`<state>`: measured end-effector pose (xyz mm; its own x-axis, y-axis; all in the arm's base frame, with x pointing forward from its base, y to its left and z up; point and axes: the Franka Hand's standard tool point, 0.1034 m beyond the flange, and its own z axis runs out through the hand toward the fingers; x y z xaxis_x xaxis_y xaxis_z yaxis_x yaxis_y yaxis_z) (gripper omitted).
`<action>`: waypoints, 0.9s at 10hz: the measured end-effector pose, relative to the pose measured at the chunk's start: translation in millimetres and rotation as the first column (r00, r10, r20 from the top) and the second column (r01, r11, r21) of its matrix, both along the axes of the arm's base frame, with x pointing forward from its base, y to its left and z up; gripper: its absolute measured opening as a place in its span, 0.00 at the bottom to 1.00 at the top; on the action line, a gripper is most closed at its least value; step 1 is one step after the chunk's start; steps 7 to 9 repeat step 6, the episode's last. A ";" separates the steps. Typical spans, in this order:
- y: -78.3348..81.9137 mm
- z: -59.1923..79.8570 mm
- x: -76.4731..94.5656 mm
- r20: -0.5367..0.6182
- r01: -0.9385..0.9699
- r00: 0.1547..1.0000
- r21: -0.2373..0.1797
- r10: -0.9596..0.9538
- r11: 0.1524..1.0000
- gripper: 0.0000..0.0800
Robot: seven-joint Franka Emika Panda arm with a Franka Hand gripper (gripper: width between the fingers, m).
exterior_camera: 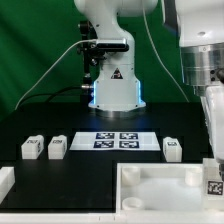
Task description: Assemble one leg
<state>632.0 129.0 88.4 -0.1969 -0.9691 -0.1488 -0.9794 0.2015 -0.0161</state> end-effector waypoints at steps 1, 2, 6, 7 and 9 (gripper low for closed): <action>0.2 0.0 0.0 0.000 -0.001 1.000 0.000 0.001 1.000 0.81; 0.3 -0.1 -0.1 0.000 -0.001 1.000 0.000 0.001 1.000 0.81; 0.9 -0.2 -0.3 0.000 -0.003 1.000 0.000 0.003 1.000 0.81; 0.9 -0.2 -0.3 0.000 -0.003 1.000 0.000 0.003 1.000 0.81; 0.9 -0.2 -0.3 0.000 -0.003 1.000 0.000 0.003 1.000 0.81</action>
Offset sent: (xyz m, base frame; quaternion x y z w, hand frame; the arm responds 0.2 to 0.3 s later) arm 0.0000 0.0000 0.0000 0.0000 0.0000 0.0000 1.0000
